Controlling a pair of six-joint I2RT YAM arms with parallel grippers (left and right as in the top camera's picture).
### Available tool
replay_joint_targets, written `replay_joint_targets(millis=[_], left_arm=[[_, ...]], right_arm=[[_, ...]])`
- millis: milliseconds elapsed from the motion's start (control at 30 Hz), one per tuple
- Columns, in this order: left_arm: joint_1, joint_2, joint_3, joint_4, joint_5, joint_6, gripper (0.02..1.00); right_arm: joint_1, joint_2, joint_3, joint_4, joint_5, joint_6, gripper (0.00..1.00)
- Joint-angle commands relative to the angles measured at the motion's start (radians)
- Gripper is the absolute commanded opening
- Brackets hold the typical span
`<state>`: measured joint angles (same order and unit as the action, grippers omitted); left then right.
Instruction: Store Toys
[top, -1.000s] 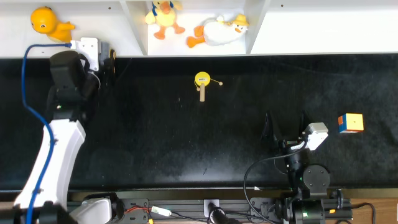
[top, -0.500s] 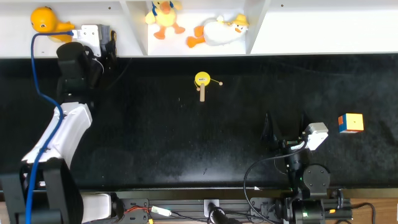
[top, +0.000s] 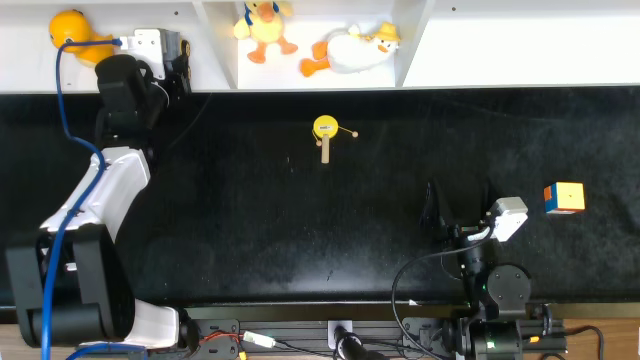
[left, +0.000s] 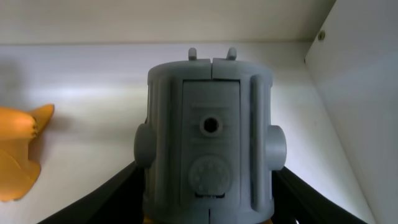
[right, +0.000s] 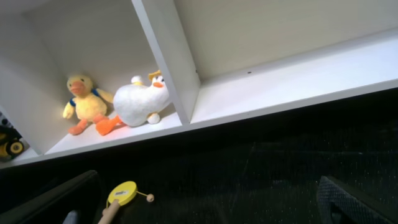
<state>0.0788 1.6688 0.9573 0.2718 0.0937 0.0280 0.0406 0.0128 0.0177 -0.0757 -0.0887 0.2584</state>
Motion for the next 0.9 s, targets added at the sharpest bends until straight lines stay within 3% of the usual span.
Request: replay_joint_targets(millis=[33,267,333,400,467,900], left_arm=[[-0.003,0.018,0.043,0.021,0.018,-0.003,0.119],[-0.003,0.045,0.047,0.061,0.021,-0.003,0.161],[-0.003,0.045,0.047,0.065,0.021,-0.003,0.303],[-0.003,0.045,0.047,0.065,0.021,-0.003,0.378],[-0.003,0.045,0.047,0.065,0.021,-0.003,0.581],[-0.003,0.045,0.047,0.072,0.032,-0.003,0.928]], right_arm=[[0.005,-0.008,-0.013,0.005,0.008,0.004,0.993],[0.005,-0.008,-0.013,0.005,0.008,0.004,0.993],[0.005,-0.008,-0.013,0.005,0.008,0.004,0.996],[0.005,-0.008,-0.013,0.005,0.008,0.004,0.993],[0.005,-0.008,-0.013,0.005,0.008,0.004,0.996],[0.005,-0.008,-0.013,0.005,0.008,0.004,0.996]])
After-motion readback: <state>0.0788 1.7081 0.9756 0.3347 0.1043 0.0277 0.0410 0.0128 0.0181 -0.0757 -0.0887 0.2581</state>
